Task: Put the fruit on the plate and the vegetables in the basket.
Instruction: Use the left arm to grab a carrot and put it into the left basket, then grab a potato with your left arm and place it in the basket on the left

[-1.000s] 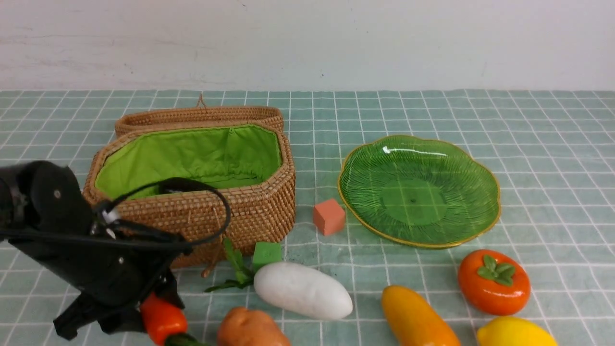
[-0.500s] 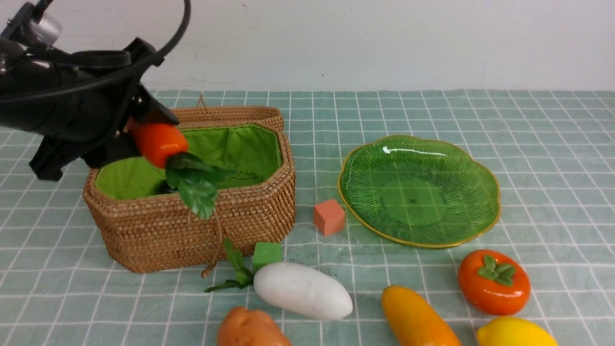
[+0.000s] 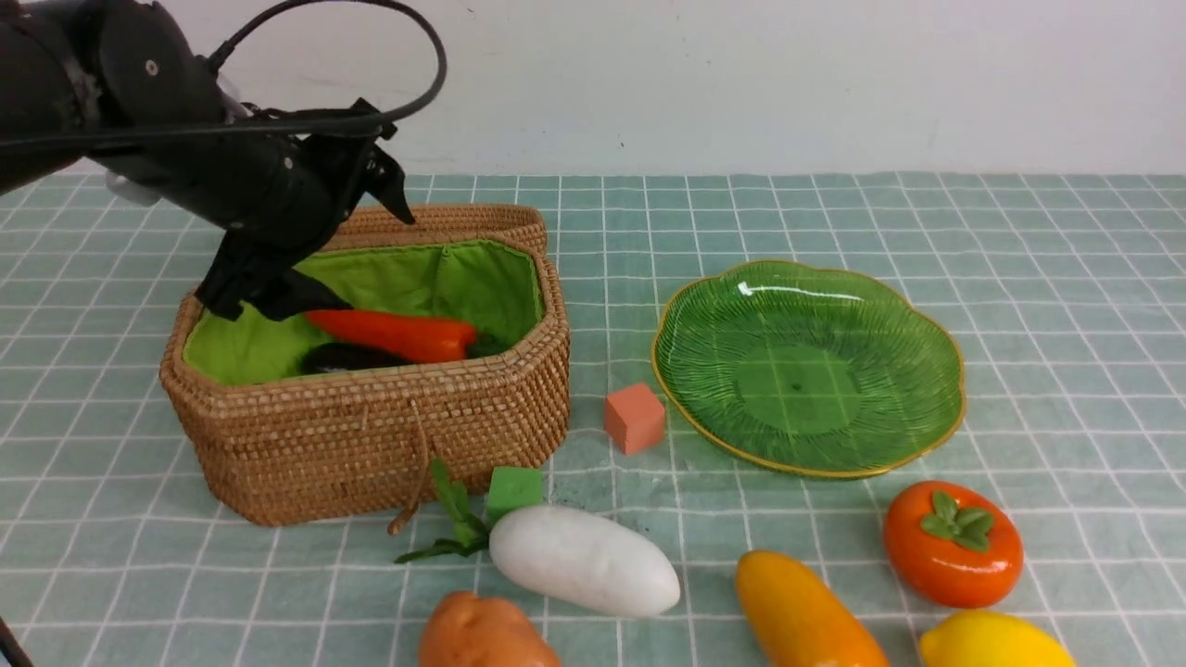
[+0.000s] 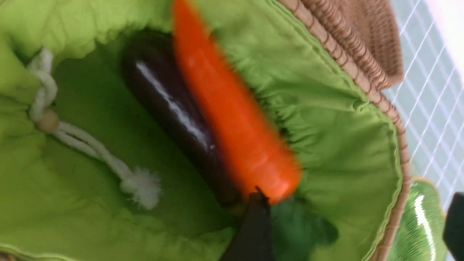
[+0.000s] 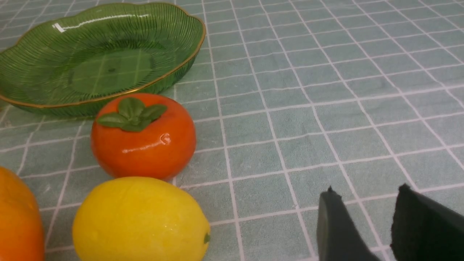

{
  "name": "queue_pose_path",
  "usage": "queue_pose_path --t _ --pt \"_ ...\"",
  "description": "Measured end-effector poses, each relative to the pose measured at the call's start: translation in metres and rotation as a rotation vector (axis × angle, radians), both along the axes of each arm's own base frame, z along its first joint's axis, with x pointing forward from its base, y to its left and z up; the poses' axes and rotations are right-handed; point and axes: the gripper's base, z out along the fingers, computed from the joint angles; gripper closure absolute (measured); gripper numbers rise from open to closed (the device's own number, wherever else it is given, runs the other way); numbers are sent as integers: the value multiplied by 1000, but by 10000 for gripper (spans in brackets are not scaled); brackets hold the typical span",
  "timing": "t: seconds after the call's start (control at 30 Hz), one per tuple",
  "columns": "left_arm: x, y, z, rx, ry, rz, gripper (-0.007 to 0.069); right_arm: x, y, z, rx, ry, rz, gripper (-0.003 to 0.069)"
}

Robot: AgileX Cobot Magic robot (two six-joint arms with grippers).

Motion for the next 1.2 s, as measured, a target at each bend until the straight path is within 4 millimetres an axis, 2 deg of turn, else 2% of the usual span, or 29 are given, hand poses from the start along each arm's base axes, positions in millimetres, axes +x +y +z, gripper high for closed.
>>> queue_pose_path --t 0.2,0.3,0.37,0.4,0.43,0.5,0.53,0.57,0.63,0.7,0.9,1.07,1.2 --pt "-14 2 17 205 16 -251 -11 0 0 0 0 0 0 419" --pt "-46 -9 34 367 60 -568 54 0 0 0 0 0 0 419" --pt "-69 -20 36 380 117 -671 78 0 0 0 0 0 0 419" --pt "-73 -23 36 378 123 -684 81 0 0 0 0 0 0 419" --pt "-93 -36 29 356 165 -717 88 0 0 0 0 0 0 419" --pt "-113 -52 13 305 218 -689 92 0 0 0 0 0 0 419" --pt "-116 -56 12 299 216 -690 92 0 0 0 0 0 0 419" --pt "-130 -69 -9 243 268 -624 93 0 0 0 0 0 0 419" --pt "-136 -77 -20 215 290 -587 93 0 0 0 0 0 0 419" --pt "-147 -91 -42 194 315 -548 93 0 0 0 0 0 0 419" --pt "-146 -103 -64 249 351 -533 93 0 0 0 0 0 0 419" --pt "-140 -103 -86 256 460 -383 93 0 0 0 0 0 0 419" --pt "-131 -108 -104 256 478 -331 93 0 0 0 0 0 0 419"
